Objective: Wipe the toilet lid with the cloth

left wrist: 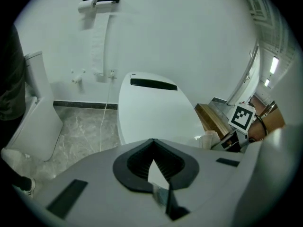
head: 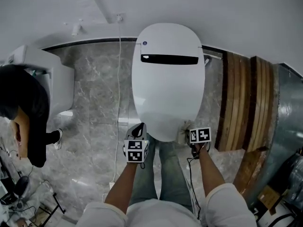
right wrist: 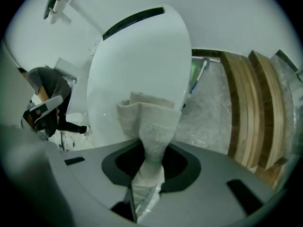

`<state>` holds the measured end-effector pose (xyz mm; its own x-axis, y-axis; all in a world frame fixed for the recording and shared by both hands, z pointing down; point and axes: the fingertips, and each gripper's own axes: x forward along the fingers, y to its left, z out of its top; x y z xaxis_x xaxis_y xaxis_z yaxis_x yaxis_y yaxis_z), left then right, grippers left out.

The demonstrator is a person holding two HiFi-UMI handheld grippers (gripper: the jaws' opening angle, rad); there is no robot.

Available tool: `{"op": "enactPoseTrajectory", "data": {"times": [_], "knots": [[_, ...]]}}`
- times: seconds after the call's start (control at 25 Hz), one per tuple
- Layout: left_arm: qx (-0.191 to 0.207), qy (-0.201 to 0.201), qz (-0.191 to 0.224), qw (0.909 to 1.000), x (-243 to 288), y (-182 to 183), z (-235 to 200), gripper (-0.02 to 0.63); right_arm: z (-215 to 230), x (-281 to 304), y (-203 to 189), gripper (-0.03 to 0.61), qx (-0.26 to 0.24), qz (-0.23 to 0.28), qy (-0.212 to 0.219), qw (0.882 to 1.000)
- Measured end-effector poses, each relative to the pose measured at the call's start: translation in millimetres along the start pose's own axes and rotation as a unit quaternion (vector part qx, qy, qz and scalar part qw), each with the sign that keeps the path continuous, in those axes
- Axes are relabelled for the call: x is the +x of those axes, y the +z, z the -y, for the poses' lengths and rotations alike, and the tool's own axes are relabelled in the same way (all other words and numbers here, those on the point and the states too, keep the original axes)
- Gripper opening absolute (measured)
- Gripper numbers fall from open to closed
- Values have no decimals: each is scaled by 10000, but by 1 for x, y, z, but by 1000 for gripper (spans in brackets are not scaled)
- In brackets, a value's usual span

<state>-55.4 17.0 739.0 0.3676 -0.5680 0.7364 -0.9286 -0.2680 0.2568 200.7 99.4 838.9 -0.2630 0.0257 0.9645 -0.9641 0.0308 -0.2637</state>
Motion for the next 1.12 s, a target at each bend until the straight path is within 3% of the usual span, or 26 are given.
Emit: {"op": "enactPoseTrajectory", "data": {"times": [0.16,0.28,0.36,0.48,0.68,0.76,0.88,1.12], "knots": [[137,-73,32,9999,-7,16,8,12,-19,-11,12,94,-231,201,98,9995],[207,-93,344,9992,-34,56,17,12,-53,-59,35,94,-18,1167,549,9916],[318,-110,646,9973,-61,95,26,12,-80,-116,60,94,117,2022,847,9756],[401,-164,1147,9925,-109,157,45,12,-118,-215,98,94,150,3181,1212,9401],[459,-214,1962,9792,-171,241,80,12,-160,-341,142,94,-479,4462,1380,8829],[493,-257,2206,9738,-182,264,93,12,-170,-373,152,94,-773,4739,1325,8671],[577,-378,2400,9683,-189,286,110,12,-179,-406,160,94,-971,4974,1276,8525],[616,-411,2321,9699,-196,288,125,12,-176,-415,152,92,-862,5074,1305,8474]]}}
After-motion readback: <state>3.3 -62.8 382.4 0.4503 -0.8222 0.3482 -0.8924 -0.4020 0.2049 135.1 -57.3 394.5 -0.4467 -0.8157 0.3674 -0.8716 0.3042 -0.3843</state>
